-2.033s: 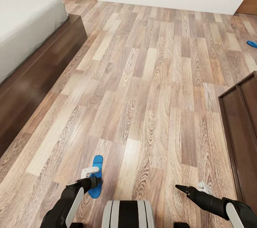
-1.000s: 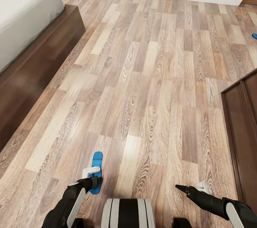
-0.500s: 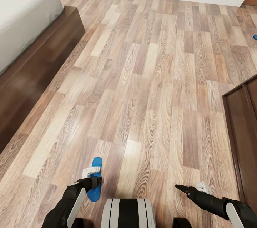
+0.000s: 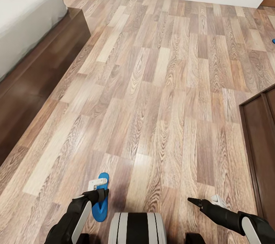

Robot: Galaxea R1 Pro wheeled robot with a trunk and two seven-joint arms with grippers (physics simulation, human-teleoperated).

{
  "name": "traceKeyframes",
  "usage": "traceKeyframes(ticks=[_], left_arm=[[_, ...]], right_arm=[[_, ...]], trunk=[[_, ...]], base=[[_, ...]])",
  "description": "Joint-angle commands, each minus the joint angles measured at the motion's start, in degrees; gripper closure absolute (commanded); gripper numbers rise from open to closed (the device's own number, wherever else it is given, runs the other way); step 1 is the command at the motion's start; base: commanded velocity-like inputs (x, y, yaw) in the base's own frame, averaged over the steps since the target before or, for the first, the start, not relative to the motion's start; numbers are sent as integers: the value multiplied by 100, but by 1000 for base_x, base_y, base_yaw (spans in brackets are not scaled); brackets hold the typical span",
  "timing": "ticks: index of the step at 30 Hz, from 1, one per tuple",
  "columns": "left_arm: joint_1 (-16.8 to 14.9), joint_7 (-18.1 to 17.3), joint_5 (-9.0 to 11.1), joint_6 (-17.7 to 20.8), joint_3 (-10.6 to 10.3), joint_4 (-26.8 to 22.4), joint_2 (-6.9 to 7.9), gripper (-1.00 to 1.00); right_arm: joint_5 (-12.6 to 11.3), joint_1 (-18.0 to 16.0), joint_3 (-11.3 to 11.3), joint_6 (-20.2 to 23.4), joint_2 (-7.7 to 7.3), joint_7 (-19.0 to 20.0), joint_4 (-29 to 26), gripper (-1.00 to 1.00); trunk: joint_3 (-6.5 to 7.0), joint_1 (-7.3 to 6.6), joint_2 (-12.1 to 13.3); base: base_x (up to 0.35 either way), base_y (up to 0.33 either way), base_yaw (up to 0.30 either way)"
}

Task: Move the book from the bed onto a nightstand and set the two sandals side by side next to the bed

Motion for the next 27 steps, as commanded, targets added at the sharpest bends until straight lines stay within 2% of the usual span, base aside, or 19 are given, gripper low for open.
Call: traceKeyframes(ticks=[1, 3, 19, 27], left_arm=[[-1, 50, 61, 24, -9, -8, 2, -100], [-1, 49, 61, 28, -7, -8, 2, -100], [-1, 49, 62, 30, -4, -8, 2, -100], [-1, 49, 62, 30, -4, -8, 2, -100]], right_arm=[[3, -3, -10, 33, 1, 20, -1, -100], [3, -3, -10, 33, 1, 20, -1, -100], [3, -3, -8, 33, 1, 20, -1, -100], [3, -3, -9, 33, 1, 21, -3, -100]], trunk=[[-3, -1, -1], [-3, -1, -1], [-358, 40, -23], [-358, 40, -23]], base=[[2, 0, 0], [2, 0, 0], [0, 0, 0], [0, 0, 0]])
